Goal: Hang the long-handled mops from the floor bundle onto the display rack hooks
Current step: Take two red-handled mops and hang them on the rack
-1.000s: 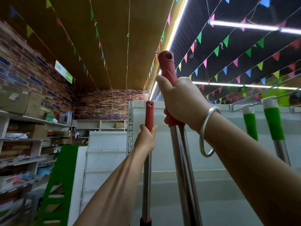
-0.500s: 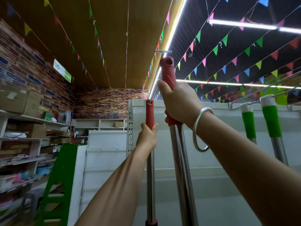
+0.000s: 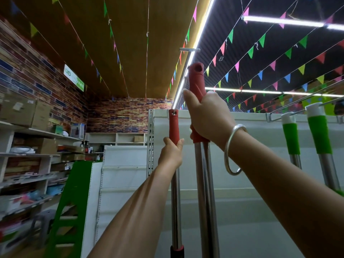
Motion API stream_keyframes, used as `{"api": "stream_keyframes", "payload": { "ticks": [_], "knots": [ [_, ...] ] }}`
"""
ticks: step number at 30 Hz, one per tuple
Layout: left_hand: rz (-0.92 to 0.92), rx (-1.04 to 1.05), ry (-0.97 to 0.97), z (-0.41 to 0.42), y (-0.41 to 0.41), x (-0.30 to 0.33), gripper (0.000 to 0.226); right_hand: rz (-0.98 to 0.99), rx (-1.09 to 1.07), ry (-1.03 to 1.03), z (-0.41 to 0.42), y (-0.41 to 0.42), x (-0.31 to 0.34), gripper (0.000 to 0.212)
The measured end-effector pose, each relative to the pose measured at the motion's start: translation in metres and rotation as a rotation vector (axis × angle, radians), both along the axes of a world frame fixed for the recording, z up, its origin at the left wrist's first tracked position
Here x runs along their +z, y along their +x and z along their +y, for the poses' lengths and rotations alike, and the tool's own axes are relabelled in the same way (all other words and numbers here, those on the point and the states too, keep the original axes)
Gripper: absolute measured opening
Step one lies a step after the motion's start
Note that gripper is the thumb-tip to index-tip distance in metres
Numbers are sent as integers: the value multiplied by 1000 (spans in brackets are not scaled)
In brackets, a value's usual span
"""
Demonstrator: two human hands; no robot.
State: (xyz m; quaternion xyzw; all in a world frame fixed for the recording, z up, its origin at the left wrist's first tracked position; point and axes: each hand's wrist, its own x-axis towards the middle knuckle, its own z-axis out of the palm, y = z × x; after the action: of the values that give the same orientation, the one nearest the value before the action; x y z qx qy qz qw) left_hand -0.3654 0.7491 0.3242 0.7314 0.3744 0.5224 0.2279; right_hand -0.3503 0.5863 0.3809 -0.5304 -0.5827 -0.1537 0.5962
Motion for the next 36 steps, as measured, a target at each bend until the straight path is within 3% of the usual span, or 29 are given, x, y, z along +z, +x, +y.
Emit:
{"api": "stream_keyframes", "payload": {
  "ticks": [4,9,15,20,24,36],
  "knots": [
    [7,-21,-45,-3,-1,1,49,14,44,18,-3,-6,6,44],
    [-17,-16,-64,-4,-3,0,40,-6,30,22,-2,-5,-2,47],
    [12,-9,-44,3,-3,0,46,-11,34,20,-2,-5,-5,44],
    [-151,-138,-81,0,-3,1,44,-72,4,17,11,-7,-11,42],
    [-32,-74,-3,-1,-8,0,41,-59,-9,-2,22,-5,-10,47],
    [-39,-53,-9,13,-5,-1,36,10,-13,-73,66,3,-18,46]
  ]
}}
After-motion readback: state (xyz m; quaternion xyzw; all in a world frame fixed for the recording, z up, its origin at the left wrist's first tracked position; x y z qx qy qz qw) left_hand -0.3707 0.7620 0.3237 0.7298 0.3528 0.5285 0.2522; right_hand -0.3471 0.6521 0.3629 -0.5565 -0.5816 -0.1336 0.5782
